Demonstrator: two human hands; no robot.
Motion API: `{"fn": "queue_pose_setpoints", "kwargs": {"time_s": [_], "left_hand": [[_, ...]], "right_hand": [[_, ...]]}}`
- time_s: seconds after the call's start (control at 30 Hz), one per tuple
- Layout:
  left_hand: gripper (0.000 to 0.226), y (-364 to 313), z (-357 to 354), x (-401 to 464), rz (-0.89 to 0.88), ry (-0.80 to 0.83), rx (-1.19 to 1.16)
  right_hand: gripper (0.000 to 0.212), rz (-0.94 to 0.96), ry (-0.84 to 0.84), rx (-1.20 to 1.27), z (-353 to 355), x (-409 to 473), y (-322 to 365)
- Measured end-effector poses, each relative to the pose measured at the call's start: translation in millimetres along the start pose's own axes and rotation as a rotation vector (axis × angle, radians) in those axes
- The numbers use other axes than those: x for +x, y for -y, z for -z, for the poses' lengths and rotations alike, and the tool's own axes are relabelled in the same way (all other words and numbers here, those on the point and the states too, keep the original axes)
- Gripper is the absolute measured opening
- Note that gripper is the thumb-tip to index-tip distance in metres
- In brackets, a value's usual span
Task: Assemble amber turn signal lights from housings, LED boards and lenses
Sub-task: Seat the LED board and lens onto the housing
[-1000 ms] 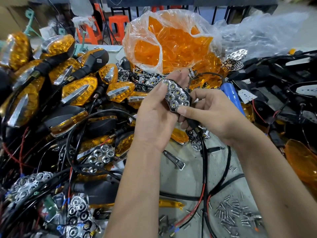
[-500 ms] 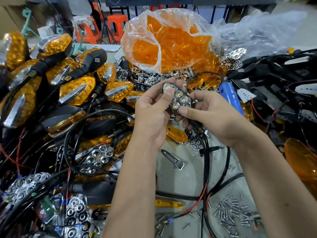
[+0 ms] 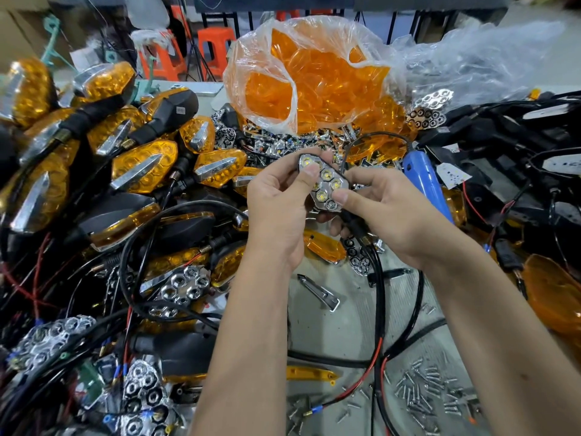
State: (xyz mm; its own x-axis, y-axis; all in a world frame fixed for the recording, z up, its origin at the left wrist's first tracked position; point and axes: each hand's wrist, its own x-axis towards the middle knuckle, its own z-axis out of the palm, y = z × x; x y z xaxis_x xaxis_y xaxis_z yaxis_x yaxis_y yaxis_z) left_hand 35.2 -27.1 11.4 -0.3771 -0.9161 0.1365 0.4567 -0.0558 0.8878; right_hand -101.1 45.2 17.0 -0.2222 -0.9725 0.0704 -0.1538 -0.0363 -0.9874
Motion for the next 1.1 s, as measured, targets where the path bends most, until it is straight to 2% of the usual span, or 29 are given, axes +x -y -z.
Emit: {"fn": "queue_pose_setpoints", "kwargs": {"time_s": [0.13,0.27,0.47,0.63,0.7,0.87,1.1], "left_hand": [[0.026,2,-1,-1,-0.041,-0.024,0.040],[0.017,5,0,0,-0.037,-0.063,0.123],[0.021,4,8,0,-0.032,-0.095,0.165],[0.022,2,10,0,-0.021,-0.069,0.153],[0.022,2,9,0,-0.018,-0.067,0.158],[0.021,2,8,1,-0.009,-0.068,0.181],[0.018,4,7,1,-0.017,-0.145,0.181]], "right_hand": [[0.019,0.014,-0.006,-0.008,0,1,1],[0.017,0.001,-0.032,-0.008,2,1,-1],[0.008,0.000,-0.051,-0.009,3,1,-1],[0.008,-0.017,0.015,0.014,7,-1,1],[0.015,-0.027,0.032,0.032,6,-2,1],[0.026,0.034,-0.067,-0.087,5,3,-2],[0.025,0.105,-0.201,-0.151,-8,7,-8]]}}
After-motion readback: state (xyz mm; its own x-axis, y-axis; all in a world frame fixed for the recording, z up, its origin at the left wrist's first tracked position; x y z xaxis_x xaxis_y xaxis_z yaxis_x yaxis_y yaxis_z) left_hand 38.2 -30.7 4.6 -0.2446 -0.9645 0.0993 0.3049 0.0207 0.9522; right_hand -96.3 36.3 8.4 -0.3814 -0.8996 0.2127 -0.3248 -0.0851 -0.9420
